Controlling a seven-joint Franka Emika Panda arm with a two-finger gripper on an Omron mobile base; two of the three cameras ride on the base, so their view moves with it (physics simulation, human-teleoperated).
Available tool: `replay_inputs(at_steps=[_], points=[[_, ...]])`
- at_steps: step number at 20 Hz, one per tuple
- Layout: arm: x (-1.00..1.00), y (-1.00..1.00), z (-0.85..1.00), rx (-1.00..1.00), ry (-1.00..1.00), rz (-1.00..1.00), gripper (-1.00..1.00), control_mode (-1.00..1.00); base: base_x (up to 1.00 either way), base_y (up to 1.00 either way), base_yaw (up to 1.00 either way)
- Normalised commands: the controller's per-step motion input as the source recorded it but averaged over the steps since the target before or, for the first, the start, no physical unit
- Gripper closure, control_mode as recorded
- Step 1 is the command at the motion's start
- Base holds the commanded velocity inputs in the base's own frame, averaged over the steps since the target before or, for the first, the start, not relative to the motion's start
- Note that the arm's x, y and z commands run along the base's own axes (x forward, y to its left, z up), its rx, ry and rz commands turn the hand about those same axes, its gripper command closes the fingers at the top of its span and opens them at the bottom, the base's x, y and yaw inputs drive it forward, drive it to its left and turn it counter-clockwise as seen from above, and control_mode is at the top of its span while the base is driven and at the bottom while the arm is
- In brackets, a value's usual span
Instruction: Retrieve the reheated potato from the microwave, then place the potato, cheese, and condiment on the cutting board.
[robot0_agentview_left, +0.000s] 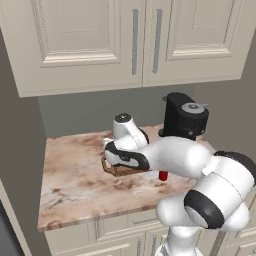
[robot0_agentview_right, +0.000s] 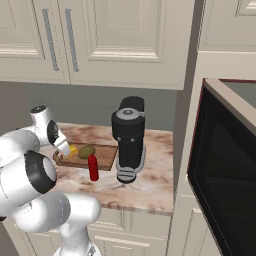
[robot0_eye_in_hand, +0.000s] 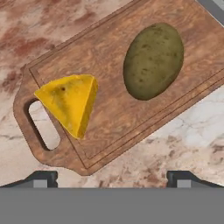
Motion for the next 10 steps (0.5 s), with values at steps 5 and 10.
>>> replay_inputs(at_steps=[5,10], points=[[-0.97,-0.04,0.43,0.00,-0.10,0.00,-1.00,-1.00,0.00,0.00,0.00],[-0.68,-0.25,0.65,0.00,-0.06,0.00,-1.00,-1.00,0.00,0.00,0.00]])
